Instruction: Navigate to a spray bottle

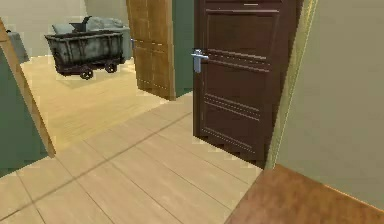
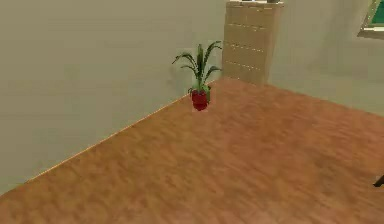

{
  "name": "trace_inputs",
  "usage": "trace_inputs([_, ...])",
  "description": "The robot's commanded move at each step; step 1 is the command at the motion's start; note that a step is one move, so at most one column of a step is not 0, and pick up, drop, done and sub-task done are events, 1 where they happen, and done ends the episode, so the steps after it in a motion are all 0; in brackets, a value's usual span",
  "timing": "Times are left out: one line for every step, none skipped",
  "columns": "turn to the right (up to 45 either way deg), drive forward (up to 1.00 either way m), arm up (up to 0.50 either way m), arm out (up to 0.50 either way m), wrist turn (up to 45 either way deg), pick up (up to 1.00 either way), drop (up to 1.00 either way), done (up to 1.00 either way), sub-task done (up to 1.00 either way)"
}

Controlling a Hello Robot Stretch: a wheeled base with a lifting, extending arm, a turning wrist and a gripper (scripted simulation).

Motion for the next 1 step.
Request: trace_inputs([-30.0, 0.00, 0.00, 0.00, 0.0, 0.00, 0.00, 0.00, 0.00])
